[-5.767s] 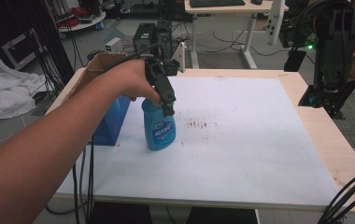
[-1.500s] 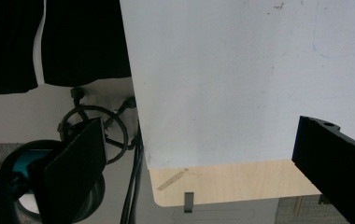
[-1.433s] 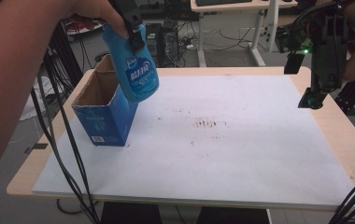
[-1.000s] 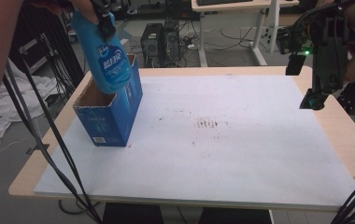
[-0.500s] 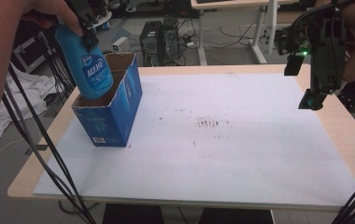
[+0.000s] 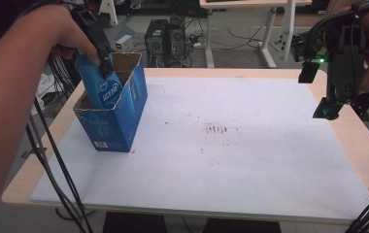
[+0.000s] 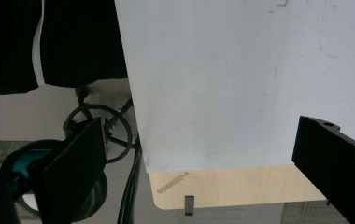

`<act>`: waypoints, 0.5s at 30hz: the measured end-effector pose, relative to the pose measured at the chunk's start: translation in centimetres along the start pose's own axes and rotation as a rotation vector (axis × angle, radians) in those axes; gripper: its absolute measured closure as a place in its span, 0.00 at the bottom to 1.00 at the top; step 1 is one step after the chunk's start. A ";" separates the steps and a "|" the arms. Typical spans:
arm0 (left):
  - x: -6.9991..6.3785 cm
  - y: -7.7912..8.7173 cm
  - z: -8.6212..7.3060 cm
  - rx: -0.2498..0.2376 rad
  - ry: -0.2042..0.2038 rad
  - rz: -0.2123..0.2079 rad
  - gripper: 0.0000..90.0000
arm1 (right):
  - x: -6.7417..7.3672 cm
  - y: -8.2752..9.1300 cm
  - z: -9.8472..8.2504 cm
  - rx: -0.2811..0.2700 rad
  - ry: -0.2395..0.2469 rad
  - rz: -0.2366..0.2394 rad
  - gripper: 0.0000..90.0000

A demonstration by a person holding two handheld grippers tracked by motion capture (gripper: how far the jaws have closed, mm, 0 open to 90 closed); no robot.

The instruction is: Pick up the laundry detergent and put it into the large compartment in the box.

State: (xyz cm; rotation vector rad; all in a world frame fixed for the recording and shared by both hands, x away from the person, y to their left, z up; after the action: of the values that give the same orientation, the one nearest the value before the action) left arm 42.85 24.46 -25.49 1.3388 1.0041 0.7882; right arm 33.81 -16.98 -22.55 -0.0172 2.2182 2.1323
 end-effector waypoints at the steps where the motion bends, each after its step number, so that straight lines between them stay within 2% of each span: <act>1: 0.1 -0.5 0.0 0.006 -0.010 0.002 0.43 | 0.0 0.0 0.0 0.000 -0.001 0.000 0.02; 7: 0.4 -2.8 0.3 0.036 -0.118 0.027 0.43 | -0.2 -0.2 0.2 0.001 0.000 0.004 0.02; 12: 0.6 -4.1 0.5 0.042 -0.189 0.034 0.43 | -0.4 -0.6 0.4 0.008 -0.002 0.010 0.02; 13: 0.6 -4.1 0.5 0.042 -0.189 0.034 0.43 | -0.4 -0.6 0.4 0.008 -0.002 0.010 0.02; 14: 0.6 -4.6 0.5 0.035 -0.224 0.040 0.43 | -0.4 -0.6 0.4 0.010 -0.002 0.010 0.02; 15: 0.6 -4.7 0.5 0.035 -0.236 0.045 0.43 | -0.5 -0.6 0.6 0.009 -0.001 0.012 0.02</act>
State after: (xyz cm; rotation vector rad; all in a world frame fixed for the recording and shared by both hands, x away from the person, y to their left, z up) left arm 43.13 24.36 -30.28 1.4513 0.8069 0.6309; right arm 34.38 -16.46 -23.15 -0.0030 2.2328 2.1282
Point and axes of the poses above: each handheld gripper's, and its own axes: y roughly backward along the jaws, z roughly out of its top, x roughly to its left, the point moved 4 cm from there along -y, roughly forward along the jaws, and after that the axes turned 4 degrees about -z, right-handed, at the moved point
